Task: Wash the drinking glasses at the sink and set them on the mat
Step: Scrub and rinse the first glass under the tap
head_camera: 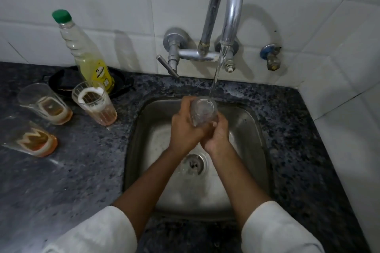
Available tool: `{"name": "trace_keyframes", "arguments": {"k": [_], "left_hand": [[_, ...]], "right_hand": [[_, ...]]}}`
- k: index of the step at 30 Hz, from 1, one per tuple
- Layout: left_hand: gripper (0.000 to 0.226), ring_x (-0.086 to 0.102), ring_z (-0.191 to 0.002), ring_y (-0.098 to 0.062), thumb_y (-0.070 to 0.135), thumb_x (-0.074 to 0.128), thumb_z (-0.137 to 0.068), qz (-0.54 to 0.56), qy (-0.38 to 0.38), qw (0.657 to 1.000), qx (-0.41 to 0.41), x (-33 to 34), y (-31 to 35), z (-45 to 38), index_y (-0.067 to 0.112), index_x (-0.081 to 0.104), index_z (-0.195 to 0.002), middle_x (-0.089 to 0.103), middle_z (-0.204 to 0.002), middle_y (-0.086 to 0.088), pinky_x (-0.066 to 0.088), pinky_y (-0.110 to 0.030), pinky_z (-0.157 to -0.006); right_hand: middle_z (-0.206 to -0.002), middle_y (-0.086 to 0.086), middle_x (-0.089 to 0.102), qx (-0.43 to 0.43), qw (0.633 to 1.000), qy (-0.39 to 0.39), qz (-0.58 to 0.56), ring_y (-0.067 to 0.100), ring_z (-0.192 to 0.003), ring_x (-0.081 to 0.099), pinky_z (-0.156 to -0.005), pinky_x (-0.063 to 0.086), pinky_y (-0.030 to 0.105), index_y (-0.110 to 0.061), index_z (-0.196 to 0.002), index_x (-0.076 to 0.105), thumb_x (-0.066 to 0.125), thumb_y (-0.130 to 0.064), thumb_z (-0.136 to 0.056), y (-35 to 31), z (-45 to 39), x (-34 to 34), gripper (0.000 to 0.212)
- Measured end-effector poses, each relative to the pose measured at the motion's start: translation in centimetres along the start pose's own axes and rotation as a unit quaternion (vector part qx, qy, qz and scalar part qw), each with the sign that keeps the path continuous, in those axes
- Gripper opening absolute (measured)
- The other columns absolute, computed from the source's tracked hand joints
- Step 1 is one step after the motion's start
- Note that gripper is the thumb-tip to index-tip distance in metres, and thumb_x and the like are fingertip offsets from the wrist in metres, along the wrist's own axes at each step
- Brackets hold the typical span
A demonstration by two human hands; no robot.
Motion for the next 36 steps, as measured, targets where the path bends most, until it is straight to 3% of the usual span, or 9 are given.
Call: {"name": "trace_keyframes", "arguments": {"k": [2,4,7,13,20,26,30,32,36], "left_hand": [[0.062,0.067,-0.098,-0.012,0.012,0.084,-0.060,0.204,-0.086,0.971,-0.087,-0.5,-0.9,0.0,0.017,0.052,-0.114,0.069,-0.106,0.003,0.056,-0.037,-0.089],[0.055,0.063,-0.105,-0.027,0.014,0.079,-0.061,0.450,-0.168,0.853,-0.202,-1.1,-1.6,0.2,0.014,0.054,-0.110,0.066,-0.114,-0.008,0.049,-0.050,-0.096],[0.043,0.063,-0.109,-0.033,0.015,0.074,-0.073,0.440,-0.318,0.785,-0.298,-0.9,-1.5,0.6,0.009,0.064,-0.113,0.067,-0.118,-0.015,0.050,-0.054,-0.095],[0.062,0.067,-0.099,-0.027,0.004,0.081,-0.049,0.143,-0.262,0.916,-0.267,-0.2,-3.2,-1.7,0.014,0.066,-0.109,0.071,-0.104,-0.008,0.057,-0.043,-0.081],[0.063,0.069,-0.087,-0.019,0.019,0.088,-0.053,-0.014,-0.029,0.988,-0.150,1.5,-2.2,-0.8,0.029,0.057,-0.107,0.070,-0.099,0.002,0.060,-0.038,-0.068],[0.057,0.063,-0.107,-0.031,-0.003,0.068,-0.069,0.314,-0.414,0.819,-0.242,1.7,-1.9,0.1,0.010,0.057,-0.123,0.068,-0.111,-0.010,0.054,-0.048,-0.086],[0.045,0.068,-0.084,-0.023,0.001,0.077,-0.066,0.114,-0.208,0.945,-0.226,2.3,-2.1,-1.3,0.014,0.061,-0.106,0.070,-0.099,-0.009,0.058,-0.047,-0.078],[0.051,0.069,-0.074,-0.022,0.022,0.084,-0.052,0.034,-0.043,0.982,-0.183,2.2,-2.0,-1.5,0.023,0.060,-0.097,0.071,-0.090,-0.002,0.061,-0.046,-0.067],[0.066,0.069,-0.102,-0.021,0.019,0.088,-0.052,0.123,-0.161,0.964,-0.172,2.2,-2.3,-2.1,0.023,0.062,-0.113,0.072,-0.109,-0.002,0.059,-0.044,-0.084]], "right_hand": [[-0.079,0.009,0.070,-0.034,0.998,-0.015,0.044,0.020,-0.068,0.067,-0.066,0.056,0.031,-0.009,-0.089,0.069,0.055,-0.033,-0.091,-1.5,0.1,0.5,0.028],[-0.062,0.001,0.065,-0.112,0.981,-0.044,0.154,0.011,-0.048,0.058,-0.044,0.045,0.019,-0.014,-0.078,0.065,0.057,-0.024,-0.091,-3.8,0.5,1.1,0.019],[-0.050,-0.009,0.051,-0.230,0.872,-0.155,0.403,0.005,-0.043,0.043,-0.043,0.034,0.020,-0.017,-0.069,0.057,0.056,-0.015,-0.094,-5.9,1.6,3.6,0.025],[-0.076,-0.009,0.055,-0.465,0.406,-0.136,0.775,0.016,-0.081,0.048,-0.075,0.038,0.037,-0.019,-0.084,0.066,0.030,-0.049,-0.095,-8.3,4.9,4.9,0.048],[-0.083,0.003,0.073,-0.369,0.530,-0.171,0.744,-0.006,-0.056,0.058,-0.061,0.040,0.010,-0.006,-0.083,0.074,0.053,-0.007,-0.094,-8.4,5.5,6.1,0.024],[-0.076,0.007,0.073,-0.348,0.558,-0.267,0.705,-0.005,-0.054,0.061,-0.053,0.038,0.006,-0.001,-0.082,0.072,0.054,-0.006,-0.095,-9.6,7.5,6.1,0.023],[-0.068,0.001,0.066,-0.349,0.482,-0.188,0.781,0.013,-0.060,0.059,-0.058,0.035,0.020,-0.015,-0.071,0.066,0.057,-0.013,-0.094,-9.6,5.9,6.3,0.025],[-0.076,0.004,0.069,-0.354,0.520,-0.142,0.764,0.011,-0.066,0.059,-0.057,0.036,0.016,-0.011,-0.077,0.071,0.057,-0.012,-0.093,-9.5,5.2,6.5,0.022],[-0.084,0.000,0.072,-0.363,0.556,-0.160,0.730,0.000,-0.068,0.064,-0.059,0.041,0.005,-0.006,-0.088,0.075,0.055,-0.009,-0.094,-9.8,5.3,7.2,0.021]]}}
Point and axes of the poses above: each hand's wrist, its own z-axis away from the middle knuckle, its own x-axis out of the palm, y = z × x, the point moved 5 cm from there along -z, towards the middle knuckle
